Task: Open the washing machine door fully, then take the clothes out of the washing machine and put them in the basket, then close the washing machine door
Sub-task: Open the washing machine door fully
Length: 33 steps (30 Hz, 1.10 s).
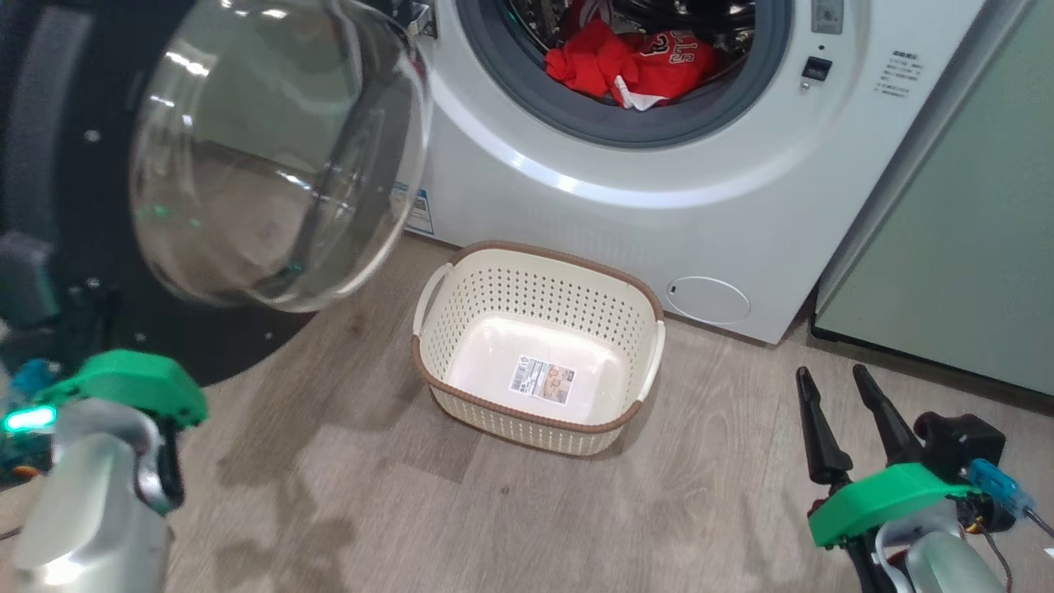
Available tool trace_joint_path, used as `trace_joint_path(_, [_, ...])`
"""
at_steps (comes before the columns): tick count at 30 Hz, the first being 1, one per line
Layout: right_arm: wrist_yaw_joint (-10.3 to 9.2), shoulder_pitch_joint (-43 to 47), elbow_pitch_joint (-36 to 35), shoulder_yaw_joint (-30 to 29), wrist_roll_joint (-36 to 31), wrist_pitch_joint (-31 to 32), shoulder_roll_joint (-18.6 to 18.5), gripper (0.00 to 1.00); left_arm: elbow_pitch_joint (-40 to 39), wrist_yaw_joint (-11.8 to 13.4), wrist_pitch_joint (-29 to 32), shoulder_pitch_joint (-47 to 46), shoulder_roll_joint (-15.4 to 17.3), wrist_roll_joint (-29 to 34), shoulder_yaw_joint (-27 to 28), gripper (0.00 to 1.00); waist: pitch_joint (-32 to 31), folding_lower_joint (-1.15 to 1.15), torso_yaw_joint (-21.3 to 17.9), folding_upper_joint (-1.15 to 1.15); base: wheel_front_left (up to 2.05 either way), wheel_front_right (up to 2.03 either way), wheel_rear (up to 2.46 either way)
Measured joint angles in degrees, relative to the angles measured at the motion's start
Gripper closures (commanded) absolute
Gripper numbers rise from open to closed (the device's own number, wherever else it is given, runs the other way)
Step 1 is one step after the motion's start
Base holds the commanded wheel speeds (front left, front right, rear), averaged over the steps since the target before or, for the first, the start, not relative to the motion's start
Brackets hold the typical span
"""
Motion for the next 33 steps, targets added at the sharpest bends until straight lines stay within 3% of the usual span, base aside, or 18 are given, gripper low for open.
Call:
trace_joint_path(11, [0.0, -0.8, 0.5, 0.3, 0.5, 0.0, -0.2, 0.0, 6.2, 0.3, -0.1, -2.8, 1.2, 2.5, 8.4, 1.0, 1.2, 0.0, -2.1, 0.0, 0.0, 0.0, 0.0])
trace_joint_path(22, [0.0, -0.5, 1.0, -0.1, 0.6, 0.0, 0.5, 0.0, 0.2, -5.1, -0.1, 1.2, -0.4, 8.0, 10.1, 1.0, -1.3, 0.0, -4.2, 0.0, 0.0, 0.0, 0.0])
trace_joint_path(23, [0.0, -0.4, 1.1, -0.4, 0.9, 0.0, 0.8, 0.0, -2.4, -6.6, -0.2, 3.8, -1.3, 8.7, 10.0, 1.0, -1.9, 0.0, -5.1, 0.0, 0.0, 0.0, 0.0])
trace_joint_path(30, [0.0, 0.8, 0.6, -1.5, 0.6, 0.0, 1.9, 0.0, -9.1, -10.0, -0.2, 11.7, -4.6, 10.8, 9.7, 1.0, -3.5, 0.0, -8.7, 0.0, 0.0, 0.0, 0.0])
trace_joint_path(31, [0.0, 0.8, 0.5, -1.6, 0.4, 0.0, 2.0, 0.0, -9.8, -10.4, -0.2, 12.7, -5.2, 11.0, 9.7, 0.91, -3.7, 0.0, -9.4, 0.0, 0.0, 0.0, 0.0])
trace_joint_path(33, [0.0, 0.8, 0.1, -1.8, 0.4, 0.0, 2.0, 0.0, -11.3, -11.0, -0.2, 14.7, -6.5, 11.1, 9.7, 0.56, -4.0, 0.0, -11.1, 0.0, 0.0, 0.0, 0.0])
